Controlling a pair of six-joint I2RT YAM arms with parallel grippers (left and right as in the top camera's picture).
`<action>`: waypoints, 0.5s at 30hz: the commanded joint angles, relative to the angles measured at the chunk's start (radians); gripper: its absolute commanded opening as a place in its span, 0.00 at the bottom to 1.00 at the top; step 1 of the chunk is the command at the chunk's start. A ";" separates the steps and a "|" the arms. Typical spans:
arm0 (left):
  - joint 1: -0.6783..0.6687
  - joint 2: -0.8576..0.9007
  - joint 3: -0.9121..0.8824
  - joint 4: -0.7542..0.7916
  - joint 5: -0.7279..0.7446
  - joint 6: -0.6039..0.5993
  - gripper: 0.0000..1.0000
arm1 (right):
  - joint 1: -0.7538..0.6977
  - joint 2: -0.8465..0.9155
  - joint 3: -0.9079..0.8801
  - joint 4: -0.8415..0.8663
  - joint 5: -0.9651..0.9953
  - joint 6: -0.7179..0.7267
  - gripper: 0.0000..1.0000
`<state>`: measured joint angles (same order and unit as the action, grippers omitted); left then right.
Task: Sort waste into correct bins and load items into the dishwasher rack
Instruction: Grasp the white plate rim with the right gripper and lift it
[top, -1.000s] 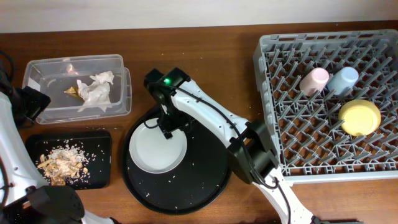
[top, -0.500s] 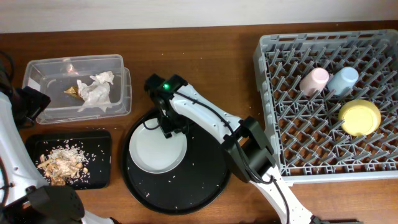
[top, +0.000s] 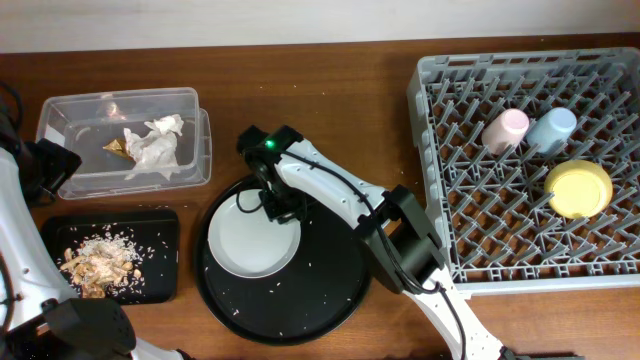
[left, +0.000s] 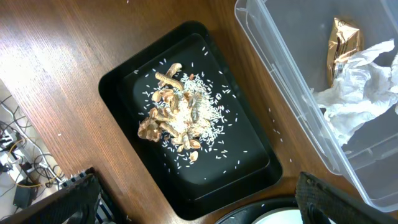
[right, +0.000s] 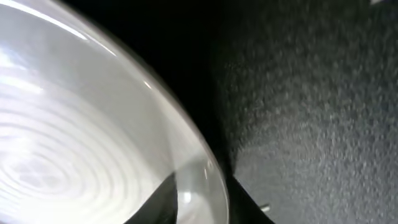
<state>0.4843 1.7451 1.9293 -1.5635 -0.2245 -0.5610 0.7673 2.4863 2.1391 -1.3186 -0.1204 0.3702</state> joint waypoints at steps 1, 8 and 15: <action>0.005 0.000 0.016 -0.002 0.000 0.012 0.99 | 0.005 0.028 0.029 -0.058 0.001 0.013 0.13; 0.005 0.000 0.016 0.002 0.000 0.012 0.99 | -0.074 0.026 0.285 -0.290 0.001 0.000 0.04; 0.005 0.000 0.016 0.002 0.000 0.012 0.99 | -0.234 -0.054 0.541 -0.381 -0.015 -0.099 0.04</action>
<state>0.4843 1.7451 1.9293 -1.5627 -0.2241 -0.5610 0.6113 2.5046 2.6183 -1.6939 -0.1326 0.3134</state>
